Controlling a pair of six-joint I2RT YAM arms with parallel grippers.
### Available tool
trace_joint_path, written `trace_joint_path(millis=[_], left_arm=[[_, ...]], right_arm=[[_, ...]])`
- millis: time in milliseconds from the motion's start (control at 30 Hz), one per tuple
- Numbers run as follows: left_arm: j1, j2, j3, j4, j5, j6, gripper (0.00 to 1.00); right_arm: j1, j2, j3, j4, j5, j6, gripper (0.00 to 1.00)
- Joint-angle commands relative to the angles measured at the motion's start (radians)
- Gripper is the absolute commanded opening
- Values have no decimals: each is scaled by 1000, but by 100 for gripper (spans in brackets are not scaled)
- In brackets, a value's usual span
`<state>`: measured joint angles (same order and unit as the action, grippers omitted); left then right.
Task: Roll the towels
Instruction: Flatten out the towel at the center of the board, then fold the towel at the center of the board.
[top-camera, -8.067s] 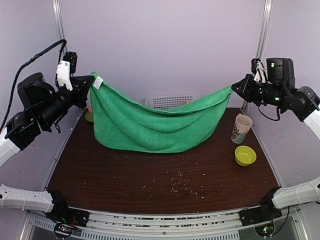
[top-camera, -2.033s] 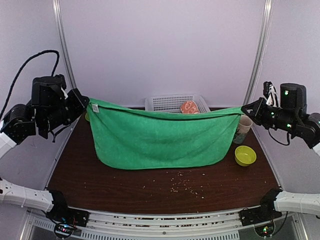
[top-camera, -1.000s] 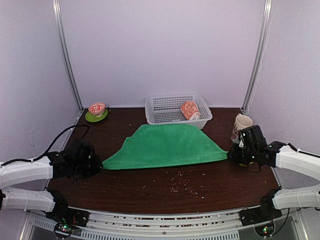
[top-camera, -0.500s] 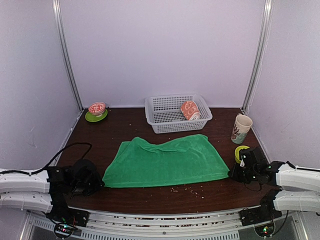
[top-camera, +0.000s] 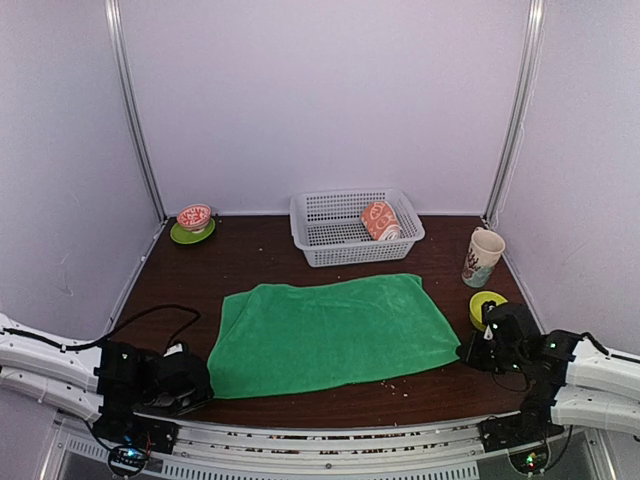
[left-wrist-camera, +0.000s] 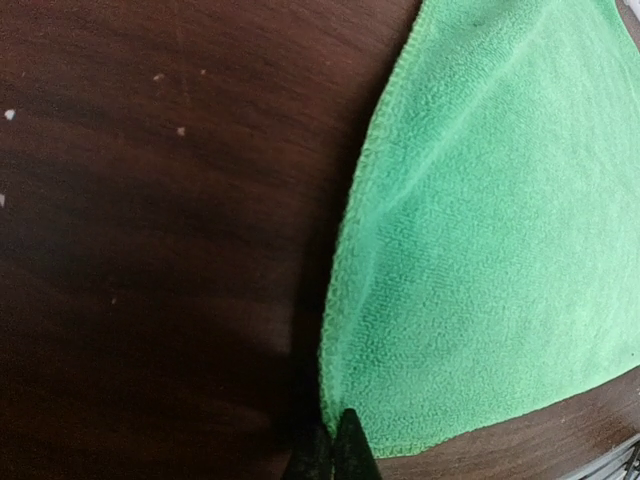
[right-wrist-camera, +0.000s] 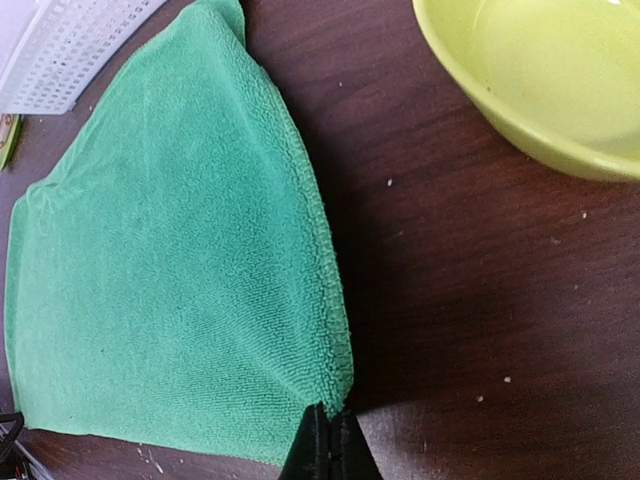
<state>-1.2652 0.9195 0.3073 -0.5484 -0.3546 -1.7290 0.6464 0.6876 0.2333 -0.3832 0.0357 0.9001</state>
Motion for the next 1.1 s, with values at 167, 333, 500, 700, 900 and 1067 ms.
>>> trace_joint_path(millis=[167,333,500,700,900,1067], left_arm=[[-72,-56,3,-173,-12,-144,0],[-138,-92,49,-256,-55,-192,0],[-141,-154,90,-292,-129,-195,0],[-139,-257,99,-343,-278,-245,0],[3,-330,101,-289,-303,-105,0],[194,-287,116,-148,-215,112,0]], right_arm=[[152,-38,13,-171,130,191,0],[170,-166,18,-259,163,231,0],[170,-184,89,-309,188,218,0],[168,-72,179,-276,218,178,0],[144,105,259,-178,234,147,0],[92,242,332,-96,203,101,0]])
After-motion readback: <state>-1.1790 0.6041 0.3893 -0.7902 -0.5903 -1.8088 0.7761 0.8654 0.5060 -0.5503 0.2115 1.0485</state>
